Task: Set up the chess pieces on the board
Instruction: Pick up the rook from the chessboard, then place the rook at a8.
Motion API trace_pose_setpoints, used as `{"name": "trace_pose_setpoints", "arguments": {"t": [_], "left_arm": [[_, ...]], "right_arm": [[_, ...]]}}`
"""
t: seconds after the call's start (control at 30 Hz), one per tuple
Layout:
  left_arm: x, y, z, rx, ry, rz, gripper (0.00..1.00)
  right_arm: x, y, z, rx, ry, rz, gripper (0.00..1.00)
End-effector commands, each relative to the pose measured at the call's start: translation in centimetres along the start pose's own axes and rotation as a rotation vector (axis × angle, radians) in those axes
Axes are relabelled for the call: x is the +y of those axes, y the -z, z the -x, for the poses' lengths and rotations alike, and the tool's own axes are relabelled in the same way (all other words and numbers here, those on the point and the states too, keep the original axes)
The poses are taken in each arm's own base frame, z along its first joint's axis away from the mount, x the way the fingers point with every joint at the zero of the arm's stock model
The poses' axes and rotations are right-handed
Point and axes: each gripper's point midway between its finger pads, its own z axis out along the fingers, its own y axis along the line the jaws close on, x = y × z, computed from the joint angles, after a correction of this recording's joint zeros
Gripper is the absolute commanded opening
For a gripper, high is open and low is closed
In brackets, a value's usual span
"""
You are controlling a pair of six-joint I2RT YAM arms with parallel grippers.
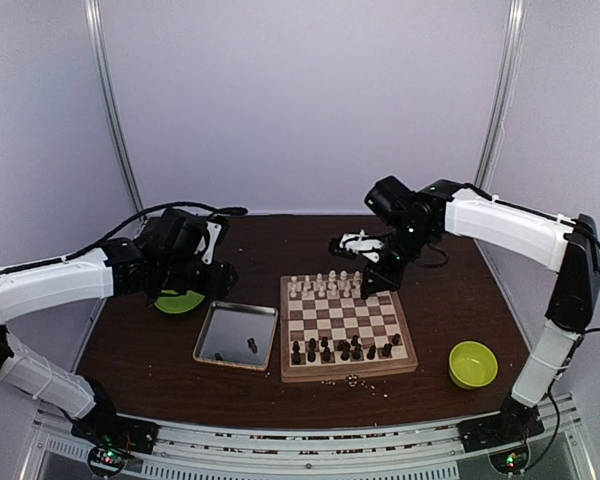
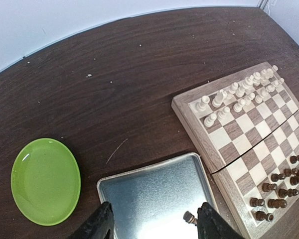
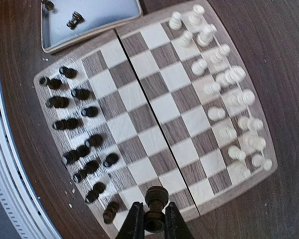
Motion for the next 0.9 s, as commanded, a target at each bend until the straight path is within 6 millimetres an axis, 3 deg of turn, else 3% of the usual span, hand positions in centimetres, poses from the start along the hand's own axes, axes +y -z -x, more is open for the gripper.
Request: {"name": "trace_pose_setpoints", "arguments": {"t": [0.0, 0.1, 0.4, 0.87], "left_arm": [[-0.7, -0.7, 0.6, -0.013, 0.011, -0.030, 0.58], [-1.0, -1.0, 0.7, -0.005, 0.010, -0.037, 0.58], [-1.4, -1.6, 0.8, 0.016, -0.002, -0.043, 0.57], [-1.4, -2.1, 0.4, 0.044, 0.006, -0.037, 0.57]], "right_arm": [[-0.3, 0.5, -4.0, 0.021, -0.009, -0.042, 0.08], [0.8, 0.1, -6.8, 0.034, 0.005, -0.038, 0.08], [3.2, -0.9, -10.9, 0.059, 0.075, -0.002, 0.08], [4.3, -3.2, -12.0, 0.080, 0.092, 0.070, 0.10]]}}
